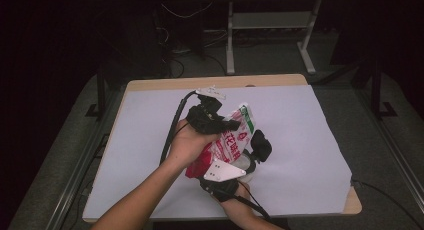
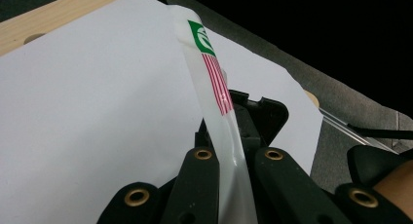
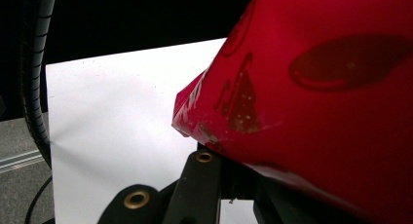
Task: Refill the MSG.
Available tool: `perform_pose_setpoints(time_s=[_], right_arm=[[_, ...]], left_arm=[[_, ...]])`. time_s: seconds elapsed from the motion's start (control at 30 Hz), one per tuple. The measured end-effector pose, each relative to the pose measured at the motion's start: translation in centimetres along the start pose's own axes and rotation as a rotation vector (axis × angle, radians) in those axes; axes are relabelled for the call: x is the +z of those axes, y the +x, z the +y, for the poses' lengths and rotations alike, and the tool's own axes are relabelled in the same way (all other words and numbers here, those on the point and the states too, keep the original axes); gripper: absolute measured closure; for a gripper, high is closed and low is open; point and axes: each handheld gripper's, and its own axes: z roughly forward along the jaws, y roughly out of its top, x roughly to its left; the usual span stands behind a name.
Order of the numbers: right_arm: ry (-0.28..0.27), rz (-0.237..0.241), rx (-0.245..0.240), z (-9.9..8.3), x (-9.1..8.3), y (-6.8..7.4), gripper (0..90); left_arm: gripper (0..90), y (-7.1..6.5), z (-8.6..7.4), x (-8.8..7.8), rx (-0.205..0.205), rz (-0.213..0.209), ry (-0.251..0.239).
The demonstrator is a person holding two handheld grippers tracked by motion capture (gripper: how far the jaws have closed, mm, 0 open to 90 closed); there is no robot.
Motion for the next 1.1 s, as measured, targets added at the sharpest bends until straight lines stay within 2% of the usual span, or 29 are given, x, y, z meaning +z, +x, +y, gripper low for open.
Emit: perform_pose_setpoints(time_s=[1.1], right_arm=[[-0.003, -0.002, 0.002, 0.02, -0.01, 0.01, 89.9]], left_arm=[[89.8, -0.02, 0.02, 0.26, 0.005, 0.002, 0.002]])
